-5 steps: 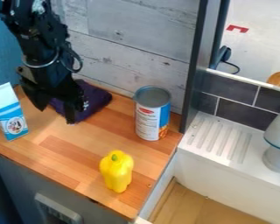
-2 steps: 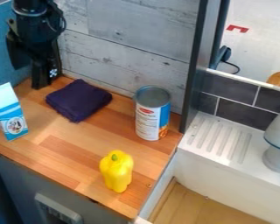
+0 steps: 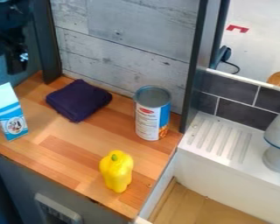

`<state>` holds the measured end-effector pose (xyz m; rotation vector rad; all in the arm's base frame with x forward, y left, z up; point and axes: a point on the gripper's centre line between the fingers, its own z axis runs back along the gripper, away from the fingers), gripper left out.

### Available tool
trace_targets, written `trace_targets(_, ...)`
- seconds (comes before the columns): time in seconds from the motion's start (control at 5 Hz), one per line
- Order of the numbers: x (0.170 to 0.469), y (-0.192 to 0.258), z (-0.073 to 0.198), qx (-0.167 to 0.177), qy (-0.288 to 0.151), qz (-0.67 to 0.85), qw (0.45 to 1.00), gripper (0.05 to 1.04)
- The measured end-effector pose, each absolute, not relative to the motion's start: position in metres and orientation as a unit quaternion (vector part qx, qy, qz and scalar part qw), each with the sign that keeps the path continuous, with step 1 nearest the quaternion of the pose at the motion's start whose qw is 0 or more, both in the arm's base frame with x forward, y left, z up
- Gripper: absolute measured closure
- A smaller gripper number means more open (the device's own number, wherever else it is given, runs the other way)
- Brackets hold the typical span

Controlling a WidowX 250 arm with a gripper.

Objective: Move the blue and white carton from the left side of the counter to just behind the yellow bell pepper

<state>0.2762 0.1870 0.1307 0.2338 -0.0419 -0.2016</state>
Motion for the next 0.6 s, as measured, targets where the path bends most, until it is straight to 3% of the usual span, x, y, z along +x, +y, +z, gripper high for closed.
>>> trace_targets(0.2, 0.287, 0.214, 0.117, 0.080, -0.021, -0.119, 0.989, 0.080)
trace_targets(0.6, 0.298, 0.227, 0.095, 0.052, -0.009, -0.132, 0.990, 0.080)
